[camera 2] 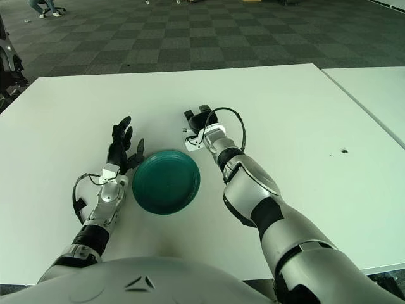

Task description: Put the charger into the plate.

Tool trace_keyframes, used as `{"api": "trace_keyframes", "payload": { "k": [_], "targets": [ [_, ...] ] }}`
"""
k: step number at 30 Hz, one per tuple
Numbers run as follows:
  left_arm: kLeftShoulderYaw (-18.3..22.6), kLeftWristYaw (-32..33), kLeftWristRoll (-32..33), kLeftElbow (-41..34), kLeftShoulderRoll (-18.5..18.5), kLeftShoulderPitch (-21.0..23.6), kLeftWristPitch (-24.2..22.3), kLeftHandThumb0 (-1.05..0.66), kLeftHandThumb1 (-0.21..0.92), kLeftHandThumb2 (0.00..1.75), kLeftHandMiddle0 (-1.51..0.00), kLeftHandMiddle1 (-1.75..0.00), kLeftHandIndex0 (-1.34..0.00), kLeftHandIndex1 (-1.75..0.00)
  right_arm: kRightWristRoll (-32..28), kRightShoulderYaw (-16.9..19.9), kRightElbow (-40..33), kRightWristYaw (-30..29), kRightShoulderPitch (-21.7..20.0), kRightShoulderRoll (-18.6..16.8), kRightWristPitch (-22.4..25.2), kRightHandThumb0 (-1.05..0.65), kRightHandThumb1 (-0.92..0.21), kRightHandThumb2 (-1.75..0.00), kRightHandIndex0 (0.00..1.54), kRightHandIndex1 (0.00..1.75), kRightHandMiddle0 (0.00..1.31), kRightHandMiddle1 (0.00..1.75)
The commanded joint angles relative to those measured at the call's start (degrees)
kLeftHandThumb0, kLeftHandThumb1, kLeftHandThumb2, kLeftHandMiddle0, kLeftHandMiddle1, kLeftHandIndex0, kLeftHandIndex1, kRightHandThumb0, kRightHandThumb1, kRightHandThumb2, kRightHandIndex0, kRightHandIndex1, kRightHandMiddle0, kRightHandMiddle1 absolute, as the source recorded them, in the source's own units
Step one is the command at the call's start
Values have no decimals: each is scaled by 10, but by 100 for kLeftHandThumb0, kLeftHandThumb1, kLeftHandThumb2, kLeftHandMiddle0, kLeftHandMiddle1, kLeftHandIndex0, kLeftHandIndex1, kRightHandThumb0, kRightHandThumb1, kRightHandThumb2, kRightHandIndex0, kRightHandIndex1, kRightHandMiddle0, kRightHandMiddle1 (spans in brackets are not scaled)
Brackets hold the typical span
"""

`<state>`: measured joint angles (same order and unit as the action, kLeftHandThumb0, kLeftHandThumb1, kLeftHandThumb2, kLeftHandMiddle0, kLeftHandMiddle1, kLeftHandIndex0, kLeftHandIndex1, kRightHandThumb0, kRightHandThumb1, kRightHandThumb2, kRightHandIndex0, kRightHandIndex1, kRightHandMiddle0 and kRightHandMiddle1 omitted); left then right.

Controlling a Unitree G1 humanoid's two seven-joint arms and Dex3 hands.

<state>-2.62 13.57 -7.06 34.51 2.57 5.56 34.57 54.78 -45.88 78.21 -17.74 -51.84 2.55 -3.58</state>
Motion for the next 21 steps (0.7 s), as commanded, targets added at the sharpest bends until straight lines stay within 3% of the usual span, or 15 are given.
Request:
{"api": "trace_keyframes", "payload": {
  "k": [1, 12, 21],
  "targets": [
    [-13, 8, -9, 83, 27, -92, 7, -78, 92, 71, -33, -3, 0, -56, -1, -3, 11, 17, 14, -4, 13, -105, -92, -96, 22, 2, 0, 31],
    [-11, 10, -6, 84, 31, -95, 22, -78, 92, 76, -38, -5, 0, -68, -6, -1, 16, 33, 36, -11, 19, -104, -92, -91, 22, 1, 0, 25],
    [-10, 1, 3, 76, 37, -98, 23, -80, 92, 76, -39, -6, 0, -72, -18, 12, 23, 56, 84, -19, 31, -101, -92, -90, 20, 0, 0, 19]
  ]
}}
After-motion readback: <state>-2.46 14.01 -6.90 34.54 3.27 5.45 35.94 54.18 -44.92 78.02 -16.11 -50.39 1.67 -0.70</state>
